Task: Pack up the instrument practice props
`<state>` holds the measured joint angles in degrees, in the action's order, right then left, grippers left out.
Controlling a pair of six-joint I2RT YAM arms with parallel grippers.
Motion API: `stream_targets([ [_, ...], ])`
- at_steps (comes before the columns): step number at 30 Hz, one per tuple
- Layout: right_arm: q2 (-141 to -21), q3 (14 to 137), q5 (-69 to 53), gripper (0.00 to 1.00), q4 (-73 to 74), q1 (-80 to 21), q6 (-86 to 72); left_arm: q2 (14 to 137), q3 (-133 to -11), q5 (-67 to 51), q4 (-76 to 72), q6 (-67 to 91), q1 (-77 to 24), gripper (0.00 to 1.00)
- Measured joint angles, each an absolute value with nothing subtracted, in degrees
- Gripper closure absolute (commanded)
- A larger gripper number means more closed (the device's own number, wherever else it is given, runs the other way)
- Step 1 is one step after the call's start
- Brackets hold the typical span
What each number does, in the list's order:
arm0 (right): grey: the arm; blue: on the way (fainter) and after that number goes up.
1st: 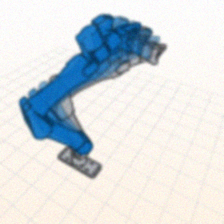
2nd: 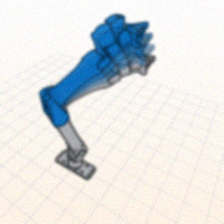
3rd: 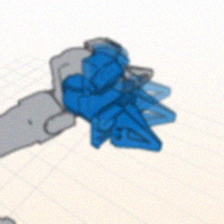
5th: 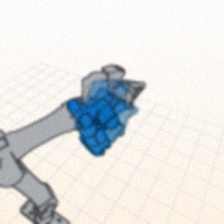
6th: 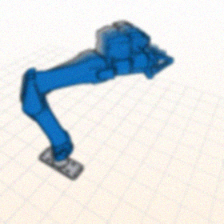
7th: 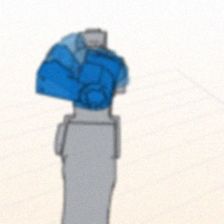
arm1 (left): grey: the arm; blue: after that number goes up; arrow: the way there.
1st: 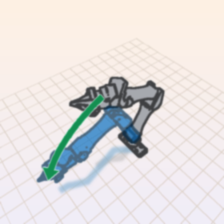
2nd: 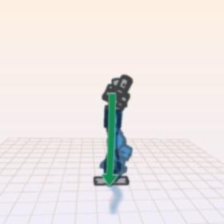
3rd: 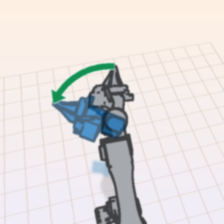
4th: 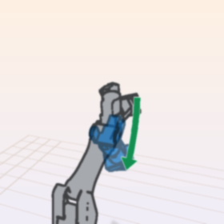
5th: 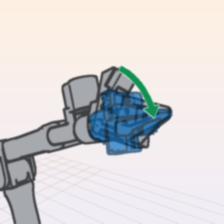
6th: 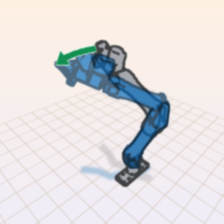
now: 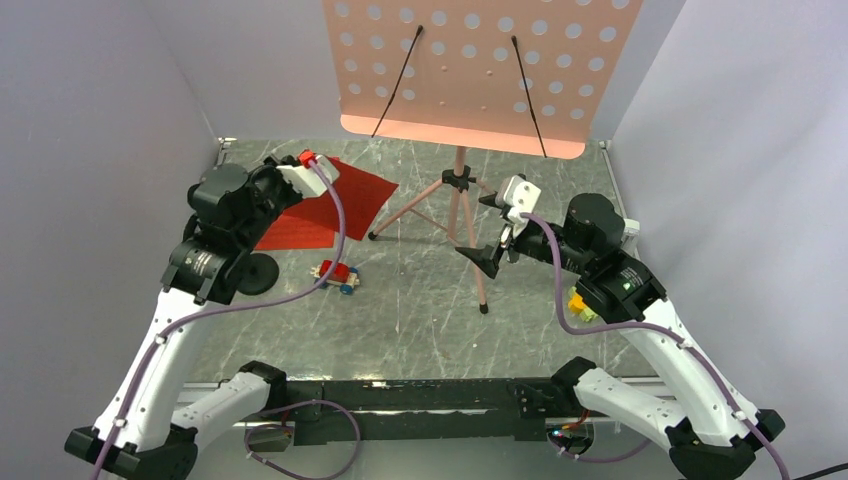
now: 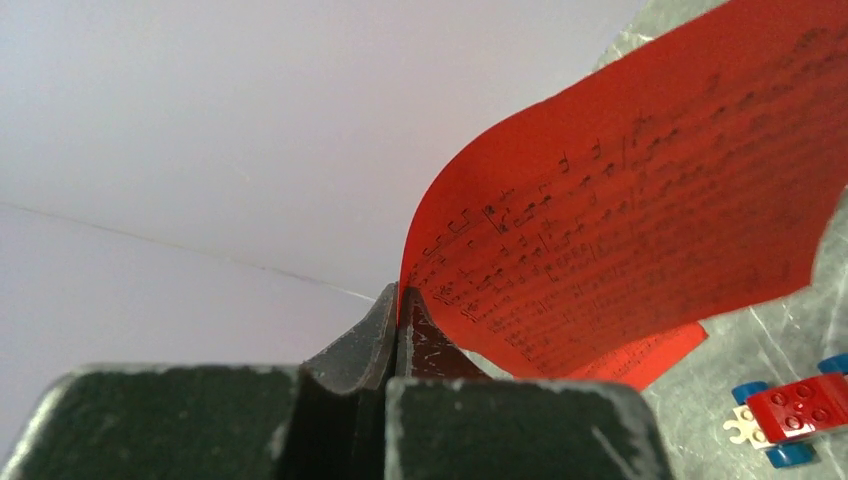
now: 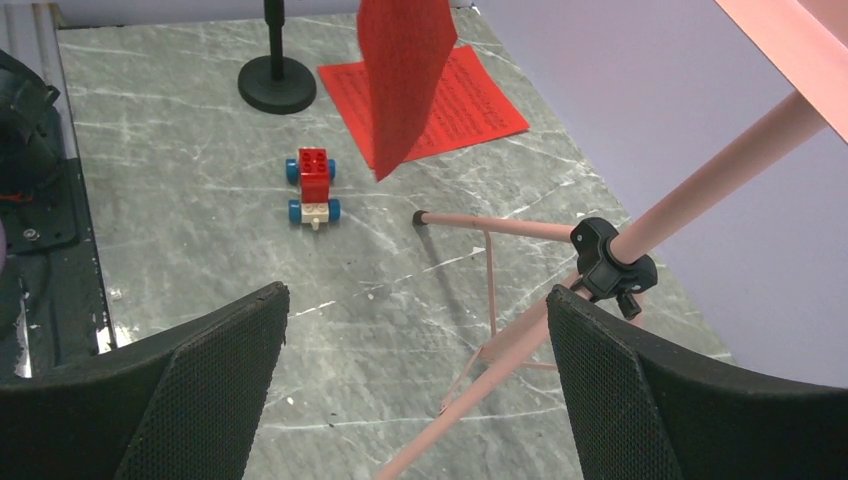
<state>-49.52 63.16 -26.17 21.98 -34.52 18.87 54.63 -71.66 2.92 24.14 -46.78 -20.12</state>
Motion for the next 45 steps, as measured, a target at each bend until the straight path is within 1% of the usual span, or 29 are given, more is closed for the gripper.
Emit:
stream_targets([
  [5, -49.82, 64.03, -26.63, 0.00, 22.74, -34.52, 18.85, 58.00, -70.91, 7.35, 24.03, -46.28, -20.12, 0.99],
  [9, -49.82, 64.07, -27.09, 0.00, 23.09, -34.52, 18.85, 62.87, -67.64, 11.79, 20.60, -47.35, -20.08, 0.99],
  [13, -49.82, 64.12, -27.16, 0.00, 23.18, -34.52, 18.90, 70.06, -68.31, 13.96, 18.41, -47.70, -19.27, 0.99],
  [18, -49.71, 64.12, -27.31, 0.00, 23.55, -33.78, 18.92, 80.42, -70.32, 14.98, 16.62, -47.03, -16.53, 0.99],
  [23, -49.36, 64.12, -27.66, 0.00, 24.01, -31.88, 18.90, 87.15, -70.85, 15.33, 16.53, -45.98, -13.52, 0.99],
  [32, -49.52, 64.12, -28.71, 0.00, 24.03, -31.31, 18.90, 93.95, -73.67, 15.57, 12.60, -45.87, -8.84, 0.99],
  [45, -50.98, 65.23, -28.86, 0.00, 25.08, -30.30, 19.03, 104.01, -81.82, 14.87, 9.54, -46.46, -1.83, 0.99],
])
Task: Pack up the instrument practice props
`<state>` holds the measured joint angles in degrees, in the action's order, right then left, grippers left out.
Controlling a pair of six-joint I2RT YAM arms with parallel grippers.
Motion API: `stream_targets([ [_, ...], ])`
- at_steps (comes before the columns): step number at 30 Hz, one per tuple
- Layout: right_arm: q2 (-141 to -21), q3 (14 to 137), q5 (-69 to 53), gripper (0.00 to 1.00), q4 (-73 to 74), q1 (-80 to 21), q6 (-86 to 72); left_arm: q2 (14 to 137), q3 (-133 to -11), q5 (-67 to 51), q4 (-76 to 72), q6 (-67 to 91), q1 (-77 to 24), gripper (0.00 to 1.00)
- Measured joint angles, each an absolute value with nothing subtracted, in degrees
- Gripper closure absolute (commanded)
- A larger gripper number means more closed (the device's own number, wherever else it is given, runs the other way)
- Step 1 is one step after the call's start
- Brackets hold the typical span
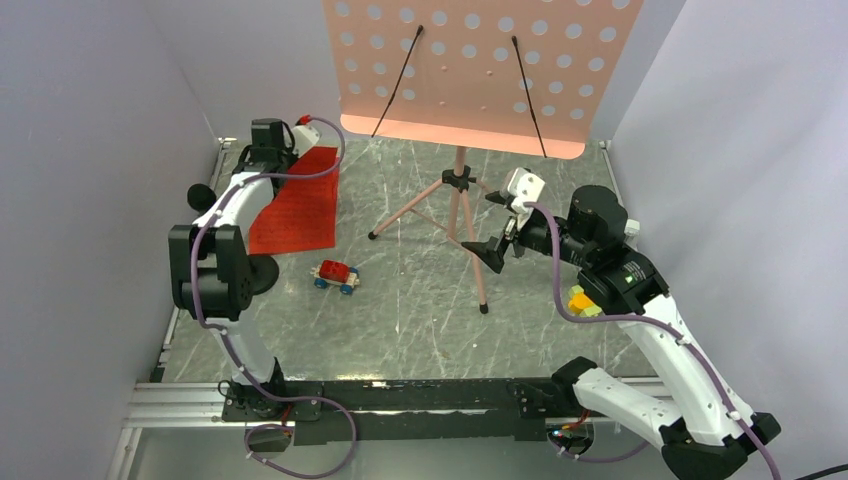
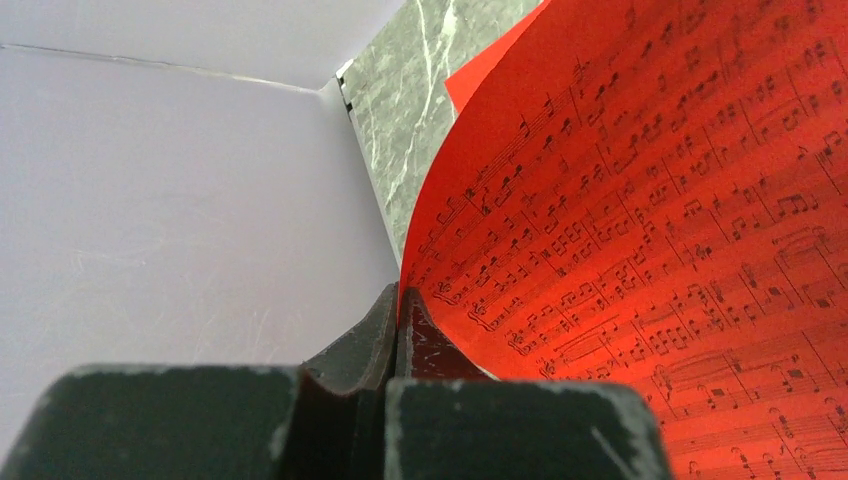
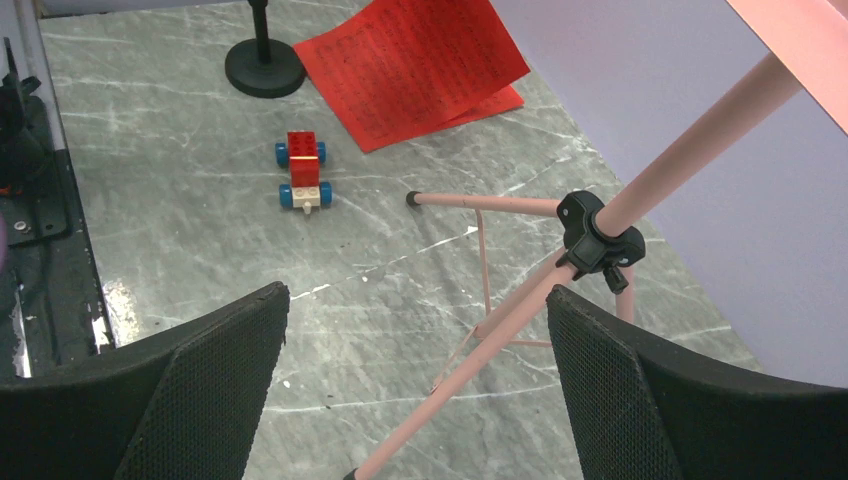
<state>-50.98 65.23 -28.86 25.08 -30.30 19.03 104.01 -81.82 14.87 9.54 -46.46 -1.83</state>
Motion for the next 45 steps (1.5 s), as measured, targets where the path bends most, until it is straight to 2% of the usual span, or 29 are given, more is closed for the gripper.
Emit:
stream_targets([
  [18, -53.28, 66.70, -28.82, 0.00, 25.65, -29.17, 19.07, 111.07, -86.24, 12.75, 8.82, -47.51, -1.21, 0.99],
  [20, -53.32, 66.70, -28.84, 0.00, 25.67, -29.06, 19.07, 111.07, -86.21, 12.75, 8.73, -47.51, -1.21, 0.91],
  [21, -53.36, 66.70, -28.84, 0.00, 25.65, -28.99, 19.07, 111.09, -86.21, 12.82, 8.51, -47.51, -1.21, 0.81],
  [22, -53.45, 66.74, -28.84, 0.00, 25.67, -28.95, 19.07, 111.18, -86.21, 12.91, 8.27, -47.40, -1.21, 0.65],
  [27, -54.22, 67.92, -28.84, 0.00, 26.63, -28.95, 19.35, 111.61, -86.41, 13.41, 8.34, -46.94, -1.21, 0.36],
  [30, -54.30, 68.79, -28.84, 0.00, 27.51, -28.95, 20.01, 111.61, -86.46, 13.52, 8.14, -46.44, -1.21, 0.29],
  [37, -49.69, 67.05, -28.12, 0.01, 30.11, -28.93, 24.88, 108.77, -85.27, 12.88, 8.73, -44.31, -1.21, 0.22],
  [45, -36.67, 53.28, -28.12, 0.01, 33.45, -28.91, 34.70, 86.32, -70.02, 2.96, 12.05, -39.00, -4.69, 0.22],
])
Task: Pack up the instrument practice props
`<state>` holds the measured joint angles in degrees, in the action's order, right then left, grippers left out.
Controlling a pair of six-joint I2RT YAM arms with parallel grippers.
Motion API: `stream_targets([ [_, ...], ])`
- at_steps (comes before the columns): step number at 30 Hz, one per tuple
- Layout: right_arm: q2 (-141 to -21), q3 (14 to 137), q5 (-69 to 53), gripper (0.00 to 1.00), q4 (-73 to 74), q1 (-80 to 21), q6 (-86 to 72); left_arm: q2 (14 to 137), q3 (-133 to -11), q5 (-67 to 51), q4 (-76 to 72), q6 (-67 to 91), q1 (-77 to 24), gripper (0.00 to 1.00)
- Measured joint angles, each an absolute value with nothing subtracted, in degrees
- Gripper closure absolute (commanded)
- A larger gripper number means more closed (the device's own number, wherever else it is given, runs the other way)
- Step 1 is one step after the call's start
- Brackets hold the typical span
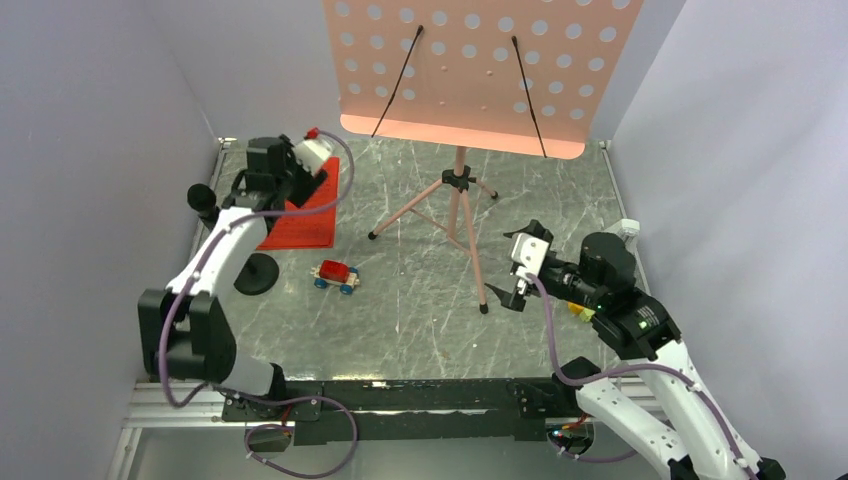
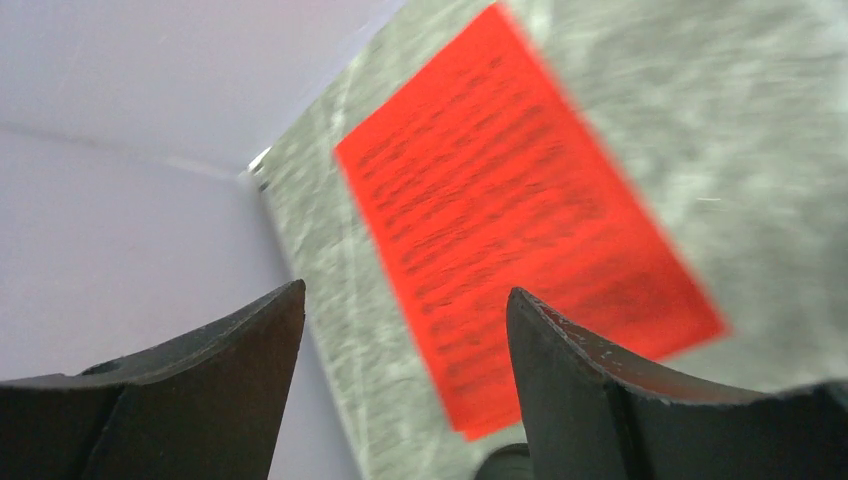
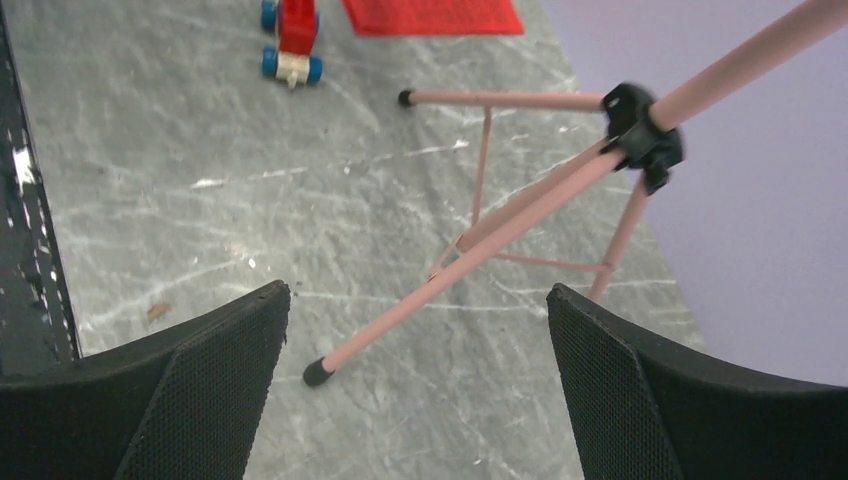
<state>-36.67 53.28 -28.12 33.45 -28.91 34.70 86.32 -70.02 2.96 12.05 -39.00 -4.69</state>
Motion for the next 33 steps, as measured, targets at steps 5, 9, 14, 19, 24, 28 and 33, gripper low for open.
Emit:
stream_targets([
  [5, -39.79, 47.59, -27.44, 0.06, 31.24, -28.86, 35.22, 77.54, -60.42, -7.94, 13.98, -34.37, -14.02, 0.22],
  [9, -44.93, 44.36, -26.89, 0.12, 24.88, -27.38, 32.14, 77.08, -57.76, -15.44, 14.46, -28.84, -21.02, 0.23],
  [14, -52.07, 39.03, -26.92, 0.16, 15.07, -25.45, 28.32, 78.48, -56.90, -20.80, 10.44, -19.18, -23.70, 0.23],
  [19, -59.83, 37.76, -27.14, 0.25, 8.40, -25.52, 27.38, 83.68, -57.89, -21.37, 6.24, -14.70, -23.66, 0.23],
  [24, -62.46, 37.32, -26.87, 0.34, 4.80, -27.16, 27.88, 87.26, -61.69, -21.10, 6.22, -14.72, -23.70, 0.23],
  [28, -62.59, 36.56, -26.50, 0.37, 3.14, -31.24, 27.88, 87.29, -64.23, -21.12, 5.54, -14.92, -23.70, 0.23],
  [33, -62.78, 36.23, -28.91, 0.34, 3.01, -36.56, 26.55, 87.24, -64.86, -21.12, 5.04, -15.59, -23.73, 0.23],
])
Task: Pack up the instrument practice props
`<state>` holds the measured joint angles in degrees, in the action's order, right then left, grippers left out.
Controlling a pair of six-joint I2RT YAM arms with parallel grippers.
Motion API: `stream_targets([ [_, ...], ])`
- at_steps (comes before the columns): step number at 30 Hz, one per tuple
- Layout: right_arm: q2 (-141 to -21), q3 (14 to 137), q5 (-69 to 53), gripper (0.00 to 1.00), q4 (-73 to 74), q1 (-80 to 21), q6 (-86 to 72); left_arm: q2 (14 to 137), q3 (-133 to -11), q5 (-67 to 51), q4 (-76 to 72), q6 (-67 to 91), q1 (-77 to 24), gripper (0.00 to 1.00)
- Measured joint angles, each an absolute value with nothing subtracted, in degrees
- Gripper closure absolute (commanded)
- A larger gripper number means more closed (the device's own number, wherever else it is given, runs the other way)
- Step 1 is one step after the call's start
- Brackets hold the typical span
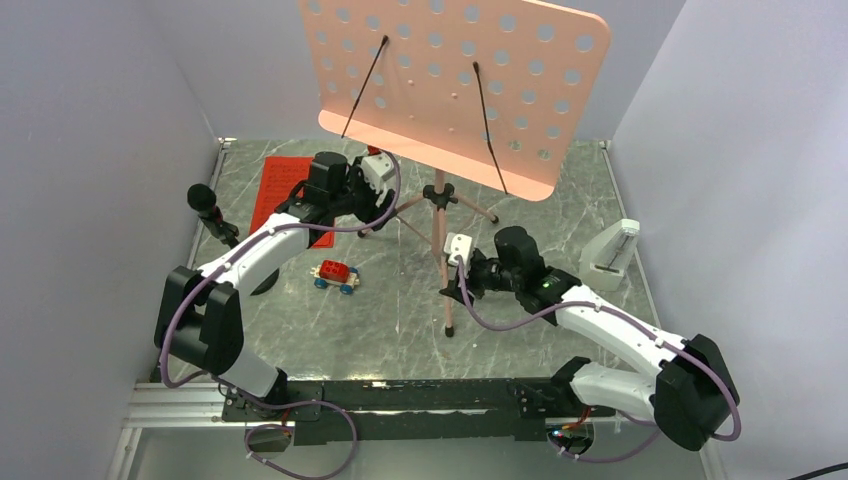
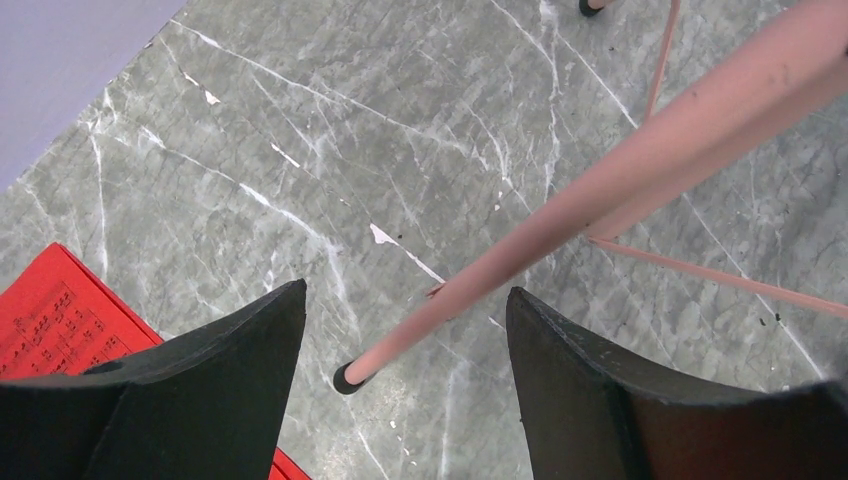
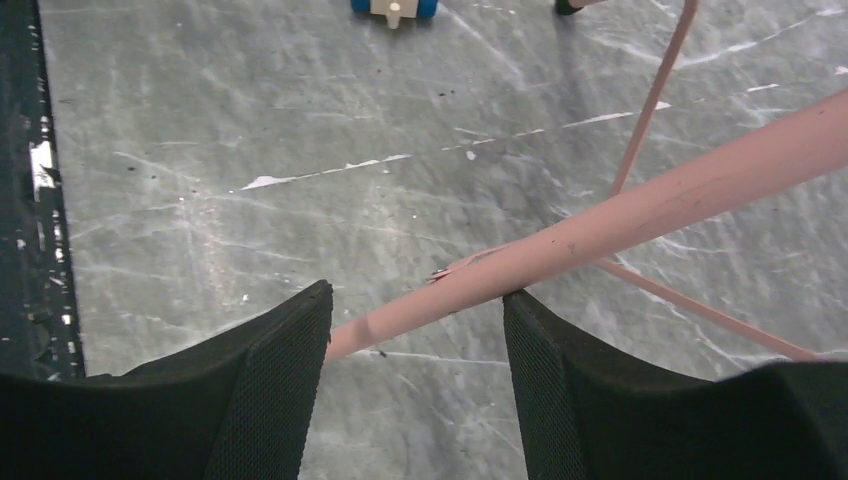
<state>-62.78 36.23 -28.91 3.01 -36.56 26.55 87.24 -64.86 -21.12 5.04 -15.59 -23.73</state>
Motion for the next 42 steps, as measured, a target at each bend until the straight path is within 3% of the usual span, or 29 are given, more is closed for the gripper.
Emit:
stream_targets([
  [4, -62.72, 36.27, -30.11, 0.31, 4.45, -35.81, 24.75, 86.91, -64.84, -21.12, 5.37, -16.69, -23.73, 0.23],
  [11, -55.22, 36.75, -32.12, 0.19, 12.84, -21.58, 16.49, 84.68, -63.96, -21.61, 9.17, -19.59, -23.73, 0.23],
  [18, -53.32, 38.48, -39.86, 0.28, 12.64, -10.33, 0.80, 83.81, -63.96, -22.79, 15.97, -22.59, -23.73, 0.24],
  [24, -70.61, 42.17, -54.43, 0.26, -0.19, -0.30, -24.69, 83.83, -64.77, -23.75, 23.49, -23.83, -23.79, 0.24],
  [35, -86.59, 48.73, -69.71, 0.30, -35.53, -1.83, -69.01, 83.81, -66.02, -23.62, 31.70, -25.45, -24.91, 0.24],
  [42, -92.47, 50.46, -71.11, 0.35, -43.00, -6.59, -81.67, 83.81, -67.29, -22.68, 34.63, -26.35, -26.74, 0.24],
])
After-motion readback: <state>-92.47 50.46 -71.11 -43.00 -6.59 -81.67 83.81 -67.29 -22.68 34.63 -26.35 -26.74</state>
